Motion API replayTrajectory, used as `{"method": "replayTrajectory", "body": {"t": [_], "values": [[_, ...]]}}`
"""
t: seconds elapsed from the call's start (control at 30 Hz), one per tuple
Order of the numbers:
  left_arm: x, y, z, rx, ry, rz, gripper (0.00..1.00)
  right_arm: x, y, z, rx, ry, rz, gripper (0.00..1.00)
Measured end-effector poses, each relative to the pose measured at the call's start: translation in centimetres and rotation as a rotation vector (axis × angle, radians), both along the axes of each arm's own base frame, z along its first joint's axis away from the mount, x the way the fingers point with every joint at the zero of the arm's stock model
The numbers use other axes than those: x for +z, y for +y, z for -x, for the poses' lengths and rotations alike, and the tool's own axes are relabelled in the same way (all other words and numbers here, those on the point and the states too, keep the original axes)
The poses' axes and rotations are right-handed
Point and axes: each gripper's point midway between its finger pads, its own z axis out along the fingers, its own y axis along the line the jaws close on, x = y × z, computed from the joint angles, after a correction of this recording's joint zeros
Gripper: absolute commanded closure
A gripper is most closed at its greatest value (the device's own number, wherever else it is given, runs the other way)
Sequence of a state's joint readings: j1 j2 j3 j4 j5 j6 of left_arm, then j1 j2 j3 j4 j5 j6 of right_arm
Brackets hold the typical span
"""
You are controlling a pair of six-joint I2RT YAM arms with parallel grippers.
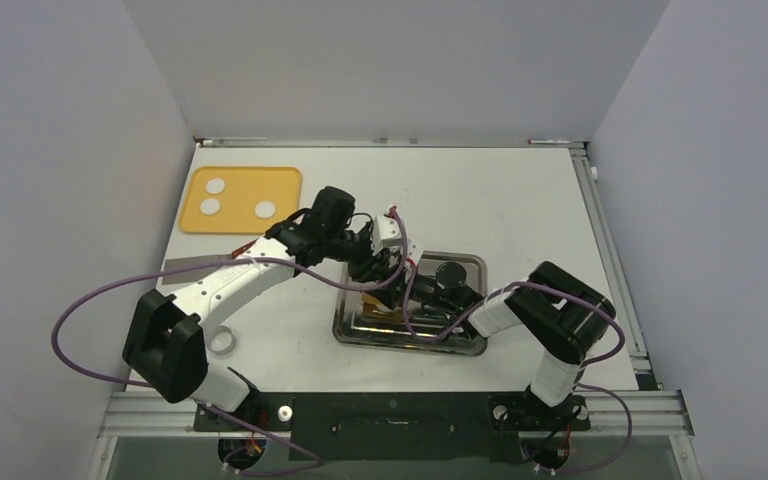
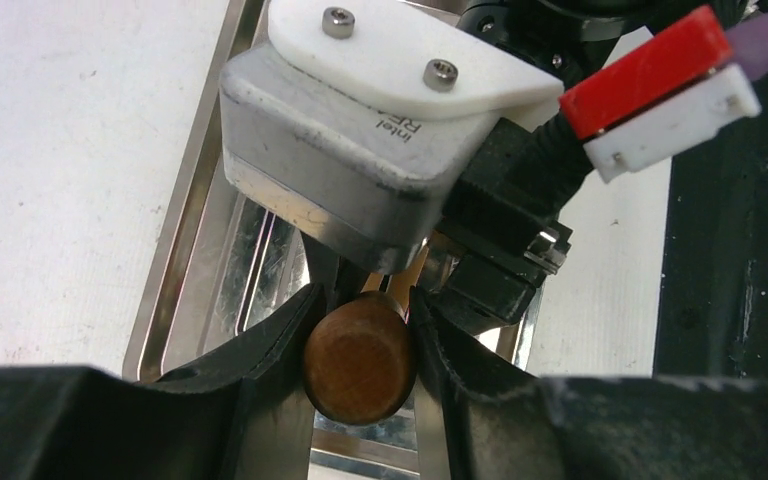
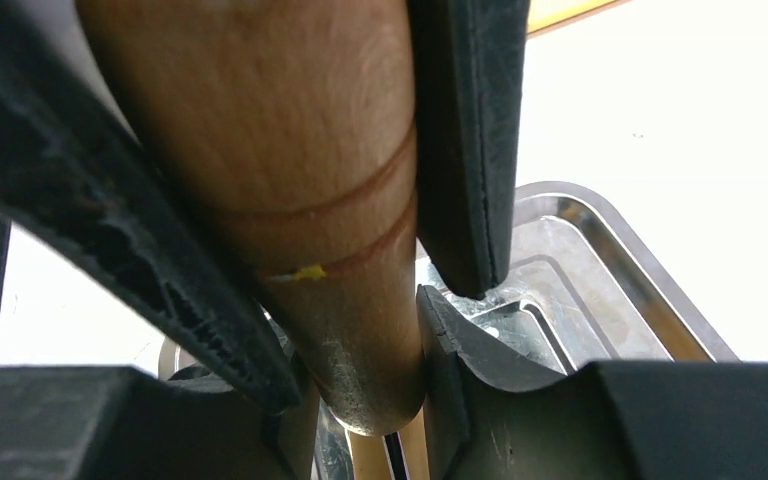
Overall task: Roll out the dumpling wrappers from the dough
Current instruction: Flatten out the dough on the work surface.
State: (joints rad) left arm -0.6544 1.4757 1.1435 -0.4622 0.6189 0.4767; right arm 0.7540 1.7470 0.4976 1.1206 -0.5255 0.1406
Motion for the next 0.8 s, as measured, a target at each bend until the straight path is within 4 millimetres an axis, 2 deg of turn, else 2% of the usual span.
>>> {"method": "replayTrajectory", "body": {"t": [0.2,0.3,0.47,0.63,0.73,0.8], "values": [[-0.4,-0.5,1.6,-0.072,0.023,0.023,1.00,-0.5,-0.3,1.8,-0.027,0.009,-0.016,0.92],[-1.8,-0.3,2.9,-0.109,0.058,0.011,1.00,-1.9,-0.6,3.3,-0.013,0.038,0.005,0.92],[-1.7,-0.3,2.0,-0.104,0.041,0.008,1.00,-1.7,-0.2,2.1,-0.009,0.032,0.011,0.92],[-1.3,0.9,1.1,-0.069,0.038,-0.041,1.00,-1.2,0.4,1.2,0.010,0.026,0.103,0.92],[0.4,0.9,1.1,-0.074,0.034,-0.042,1.00,0.4,0.2,1.1,0.015,0.010,0.129,0.92],[2.2,0.6,0.4,-0.070,0.001,-0.027,1.00,2.0,0.1,0.2,0.011,-0.016,0.124,0.92]]}}
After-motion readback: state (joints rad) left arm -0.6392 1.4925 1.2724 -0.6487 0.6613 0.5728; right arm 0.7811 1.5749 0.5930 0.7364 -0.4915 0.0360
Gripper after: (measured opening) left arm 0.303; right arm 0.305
